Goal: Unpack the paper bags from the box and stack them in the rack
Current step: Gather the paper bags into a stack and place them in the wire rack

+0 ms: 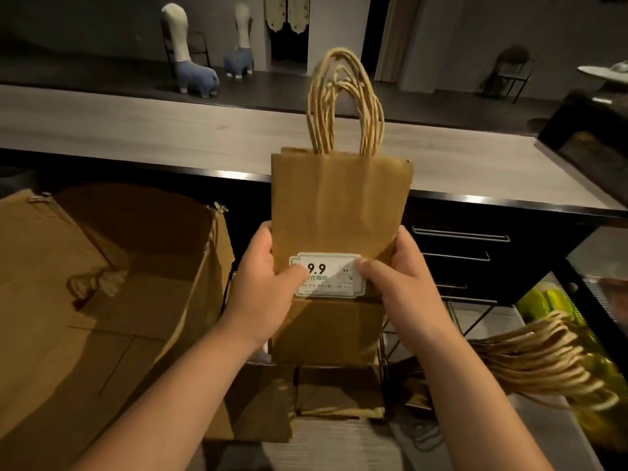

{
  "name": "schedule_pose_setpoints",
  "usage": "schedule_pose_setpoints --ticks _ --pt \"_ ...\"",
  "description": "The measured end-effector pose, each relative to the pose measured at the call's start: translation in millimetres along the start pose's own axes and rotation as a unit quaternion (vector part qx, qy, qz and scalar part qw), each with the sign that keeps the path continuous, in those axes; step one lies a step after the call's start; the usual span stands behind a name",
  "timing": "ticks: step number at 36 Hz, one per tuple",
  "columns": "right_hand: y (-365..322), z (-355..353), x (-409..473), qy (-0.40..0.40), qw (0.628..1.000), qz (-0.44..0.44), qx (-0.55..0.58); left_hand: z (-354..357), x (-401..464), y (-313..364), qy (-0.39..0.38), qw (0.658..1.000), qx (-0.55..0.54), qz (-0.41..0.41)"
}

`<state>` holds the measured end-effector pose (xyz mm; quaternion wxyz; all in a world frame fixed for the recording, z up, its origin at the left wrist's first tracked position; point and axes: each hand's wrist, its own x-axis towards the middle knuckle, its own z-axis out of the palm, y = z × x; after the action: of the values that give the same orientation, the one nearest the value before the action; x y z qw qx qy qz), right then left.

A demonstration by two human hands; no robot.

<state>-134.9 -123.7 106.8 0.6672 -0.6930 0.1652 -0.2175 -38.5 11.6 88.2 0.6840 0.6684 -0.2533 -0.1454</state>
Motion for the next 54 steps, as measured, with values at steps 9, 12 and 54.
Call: schedule_pose_setpoints --ticks 9,12,54 --pt "78.7 12.9 -19.6 0.051 0.997 0.033 -0.049 -1.6 -20.6 -68.9 0.033 0.988 0.043 -0.146" --pt "94.8 13.0 -24.2 0.068 0.995 0.064 -0.017 -3.6 -26.1 -86.1 0.036 0.976 -0.014 -0.215" --pt "-115.6 -78.3 -42.3 0.006 0.999 0.023 -0.047 86.9 -6.1 77.1 -0.037 0.989 -0.131 -0.062"
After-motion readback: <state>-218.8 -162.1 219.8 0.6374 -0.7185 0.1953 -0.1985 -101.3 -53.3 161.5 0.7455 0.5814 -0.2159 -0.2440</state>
